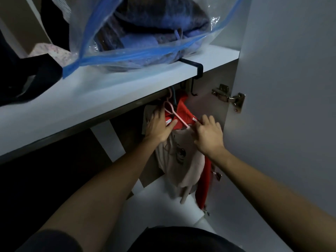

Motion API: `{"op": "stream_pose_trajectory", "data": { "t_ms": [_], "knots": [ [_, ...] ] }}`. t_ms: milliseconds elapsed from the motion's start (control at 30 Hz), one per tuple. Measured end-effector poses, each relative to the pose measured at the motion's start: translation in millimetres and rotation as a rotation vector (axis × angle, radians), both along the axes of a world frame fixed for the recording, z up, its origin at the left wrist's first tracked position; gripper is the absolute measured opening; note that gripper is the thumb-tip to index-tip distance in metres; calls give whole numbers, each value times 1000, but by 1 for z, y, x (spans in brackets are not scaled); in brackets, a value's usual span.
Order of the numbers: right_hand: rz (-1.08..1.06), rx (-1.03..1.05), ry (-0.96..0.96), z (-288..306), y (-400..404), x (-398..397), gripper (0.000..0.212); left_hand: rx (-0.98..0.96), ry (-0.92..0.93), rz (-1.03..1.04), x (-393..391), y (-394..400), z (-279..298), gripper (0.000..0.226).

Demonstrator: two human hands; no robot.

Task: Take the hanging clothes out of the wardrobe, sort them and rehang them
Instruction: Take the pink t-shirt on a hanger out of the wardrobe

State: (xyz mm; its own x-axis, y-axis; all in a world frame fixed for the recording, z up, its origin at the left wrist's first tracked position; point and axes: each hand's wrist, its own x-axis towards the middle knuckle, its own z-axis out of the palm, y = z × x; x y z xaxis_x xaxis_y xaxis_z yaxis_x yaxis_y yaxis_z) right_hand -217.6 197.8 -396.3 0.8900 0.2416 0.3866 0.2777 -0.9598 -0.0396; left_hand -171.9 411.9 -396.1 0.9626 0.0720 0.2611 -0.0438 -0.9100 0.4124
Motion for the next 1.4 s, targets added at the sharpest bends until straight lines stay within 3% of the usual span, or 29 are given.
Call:
{"op": "stream_pose_trajectory", "data": {
  "t_ms": [200,367,533,633,767,1033,1233,1400],
  "knots": [
    [-86,28,-11,-7,-2,17,14,13,20,-60,33,22,-4,79],
    [-109,85,81,-1,-2,19,27,-86,21,-46,25,30,3,55],
    [-140,144,62,1,3,20,18,-69,-18,-38,-8,49,-7,61],
    [-116,156,71,2,0,22,17,-53,-48,2,-17,68,-15,46],
    [-77,180,100,7,3,19,17,29,9,107,-24,96,-29,49],
    [-15,211,-7,29,2,16,12,0,-225,135,-59,103,-22,43],
    [14,252,9,31,-7,-16,15,29,-162,127,-106,94,-12,39],
    [7,318,28,33,-27,-66,8,-47,-140,92,-154,82,-7,52]
  ]
}}
